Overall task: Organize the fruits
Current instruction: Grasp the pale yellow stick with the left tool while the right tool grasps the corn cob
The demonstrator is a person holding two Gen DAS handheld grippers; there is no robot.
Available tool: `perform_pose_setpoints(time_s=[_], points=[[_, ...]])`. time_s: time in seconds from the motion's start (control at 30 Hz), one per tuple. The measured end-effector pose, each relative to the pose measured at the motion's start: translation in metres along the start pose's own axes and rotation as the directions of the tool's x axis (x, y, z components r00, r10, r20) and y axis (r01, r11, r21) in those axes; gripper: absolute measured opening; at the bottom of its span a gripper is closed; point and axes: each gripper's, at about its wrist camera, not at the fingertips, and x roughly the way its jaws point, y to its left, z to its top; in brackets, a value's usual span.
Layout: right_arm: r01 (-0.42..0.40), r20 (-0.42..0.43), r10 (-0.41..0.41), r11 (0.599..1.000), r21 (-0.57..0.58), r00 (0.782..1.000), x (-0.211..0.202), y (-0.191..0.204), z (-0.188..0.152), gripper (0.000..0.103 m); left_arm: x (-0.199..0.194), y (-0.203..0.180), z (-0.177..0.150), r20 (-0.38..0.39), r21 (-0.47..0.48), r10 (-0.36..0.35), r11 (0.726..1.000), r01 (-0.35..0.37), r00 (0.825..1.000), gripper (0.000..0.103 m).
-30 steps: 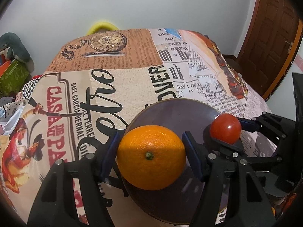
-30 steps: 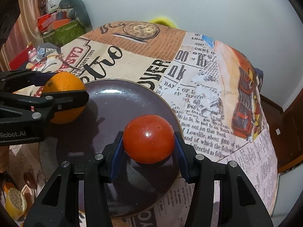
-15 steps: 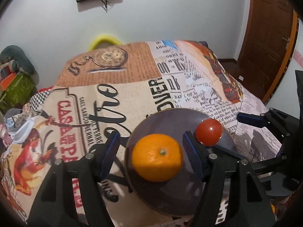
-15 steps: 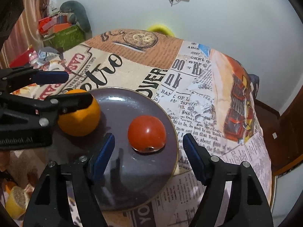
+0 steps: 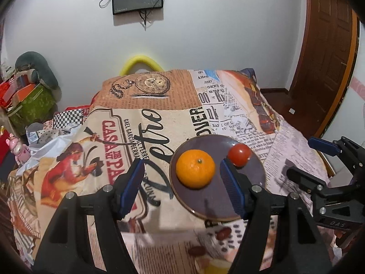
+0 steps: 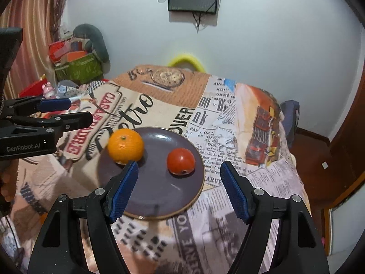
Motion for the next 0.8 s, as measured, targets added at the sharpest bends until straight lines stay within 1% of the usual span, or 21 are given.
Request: perform_pose_setpoints(time_s=[0.13,0.23,0.37,0.53,0.6,0.8], points=[[0.023,0.02,-0.023,1.0,-0.003,1.0,-0.022,0.006,-0.007,0.073,-0.025,-0.001,-0.011,0.007,0.003,0.002,1.0,-0.002,1.0,0.068],[0.025,0.025,-0.026,1.0,0.014,0.999,-0.036,0.009,-0.016,0.077,-0.04,-0.002,-0.02,0.007,-0.003,0.001,1.0,-0.001,1.0,0.069],[0.034,0.018,-0.035,0.999,0.023,0.999,-0.048,0.013,-0.03,0.077,-0.056,0.001,-0.036,-0.011,-0.017,-0.01,1.0,0.01,1.0,0.068],[0.041,0.006,-0.041,0.999,0.03,0.999,-0.064,0.02,-0.048,0.077,-0.071,0.002,-0.059,-0.039,-0.032,-0.02,0.999,0.018,0.999,0.068],[0.031,-0.002,-0.031,0.999,0.036,1.0,-0.069,0.023,-0.056,0.077,-0.075,0.001,-0.067,-0.052,-0.039,-0.032,0.999,0.03,0.998,0.068],[0.012,-0.027,-0.011,0.999,0.046,1.0,-0.078,0.037,-0.08,0.079,-0.081,-0.005,-0.097,-0.096,-0.042,-0.04,0.998,0.036,0.995,0.068]])
